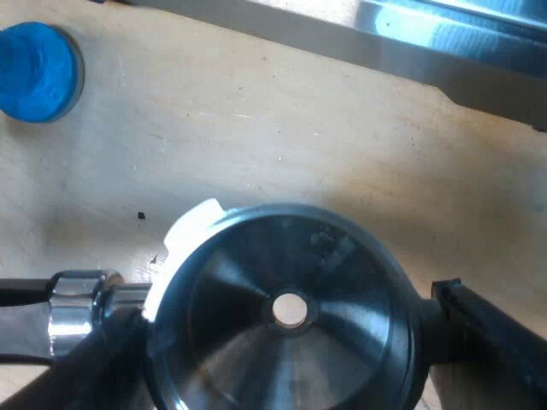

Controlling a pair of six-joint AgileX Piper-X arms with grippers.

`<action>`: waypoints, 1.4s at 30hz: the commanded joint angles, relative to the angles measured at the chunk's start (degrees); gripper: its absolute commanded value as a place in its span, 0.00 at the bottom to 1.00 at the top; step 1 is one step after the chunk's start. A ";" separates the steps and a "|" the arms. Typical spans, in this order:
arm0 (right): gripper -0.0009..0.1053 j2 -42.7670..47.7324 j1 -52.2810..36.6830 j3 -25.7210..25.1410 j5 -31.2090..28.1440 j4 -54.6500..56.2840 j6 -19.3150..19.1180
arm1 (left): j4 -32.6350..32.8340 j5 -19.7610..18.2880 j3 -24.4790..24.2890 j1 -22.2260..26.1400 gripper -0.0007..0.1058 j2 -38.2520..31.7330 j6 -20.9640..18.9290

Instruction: Put the handle in the coffee machine

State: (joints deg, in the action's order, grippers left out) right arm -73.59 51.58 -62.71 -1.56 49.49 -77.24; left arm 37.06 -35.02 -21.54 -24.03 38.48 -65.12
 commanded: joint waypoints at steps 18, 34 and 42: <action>0.01 0.93 -0.07 -0.45 0.48 -0.40 -0.07 | -9.25 -0.83 2.76 -0.26 0.75 -0.17 0.27; 0.01 0.93 -0.07 -0.45 0.48 -0.40 -0.07 | -10.64 -3.42 2.74 -0.26 0.67 3.02 0.27; 0.01 0.93 -0.07 -0.45 0.48 -0.40 -0.07 | -11.66 -3.42 2.74 -0.26 0.65 3.75 0.27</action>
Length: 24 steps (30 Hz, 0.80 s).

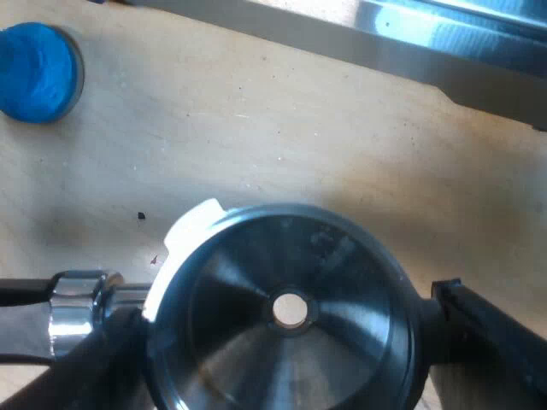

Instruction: Put the handle in the coffee machine

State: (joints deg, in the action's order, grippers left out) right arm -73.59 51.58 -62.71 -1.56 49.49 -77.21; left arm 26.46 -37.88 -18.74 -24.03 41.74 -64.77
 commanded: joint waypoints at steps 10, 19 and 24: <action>0.01 0.93 -0.07 -0.45 0.48 -0.40 -0.10 | -3.94 -0.56 -0.06 -0.26 0.65 3.71 -0.08; 0.01 0.93 -0.07 -0.45 0.48 -0.80 -0.10 | -4.66 -0.44 -0.06 -0.26 0.65 3.71 -0.08; 0.01 0.93 -0.07 -0.45 0.48 -0.80 -0.10 | -4.66 -0.44 -0.06 -0.26 0.65 6.09 -0.08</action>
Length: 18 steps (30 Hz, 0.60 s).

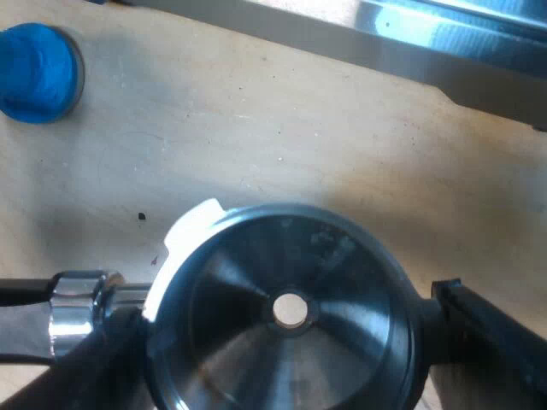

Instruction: Put the handle in the coffee machine

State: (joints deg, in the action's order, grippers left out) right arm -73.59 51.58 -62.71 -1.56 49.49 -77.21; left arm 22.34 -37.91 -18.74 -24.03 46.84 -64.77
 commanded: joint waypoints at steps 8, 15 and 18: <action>0.01 0.93 -0.07 -0.45 0.48 -0.80 -0.10 | -1.20 -0.41 -0.18 -0.26 0.65 1.27 -0.08; 0.01 0.93 -0.07 -0.45 0.48 -0.80 -0.10 | -0.76 -0.41 -0.18 -0.26 0.65 1.27 -0.08; 0.01 0.93 -0.07 -0.45 0.48 -0.80 -0.10 | -0.06 -0.52 -0.18 -0.26 0.60 1.27 -0.08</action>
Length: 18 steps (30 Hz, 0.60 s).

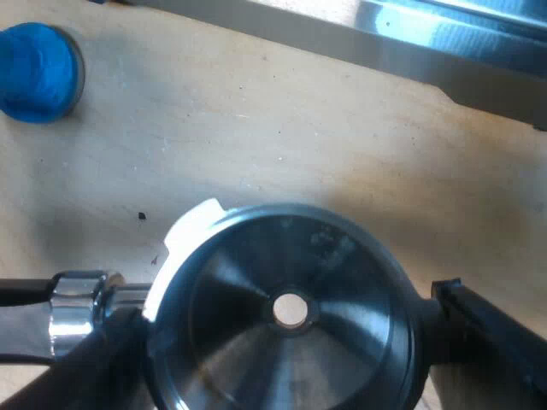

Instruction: Put the handle in the coffee machine

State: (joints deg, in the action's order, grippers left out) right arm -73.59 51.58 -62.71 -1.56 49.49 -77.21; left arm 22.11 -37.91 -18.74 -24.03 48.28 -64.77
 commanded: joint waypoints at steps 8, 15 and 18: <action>0.01 0.93 -0.07 -0.45 0.48 -1.20 -0.10 | 0.26 -3.68 -0.18 -0.26 0.27 -0.16 -0.08; 0.01 0.93 0.04 -0.45 1.95 -2.84 -0.73 | 0.26 -5.28 -0.18 -0.26 0.37 -0.16 -0.08; 0.01 0.93 0.04 -0.45 1.56 -2.96 -0.88 | 0.26 -5.29 -0.18 -0.26 0.44 -0.16 -0.08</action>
State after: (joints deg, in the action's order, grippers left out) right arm -73.59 51.58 -62.71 -1.20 47.64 -77.27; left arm 22.77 -42.19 -18.74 -24.03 48.28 -64.77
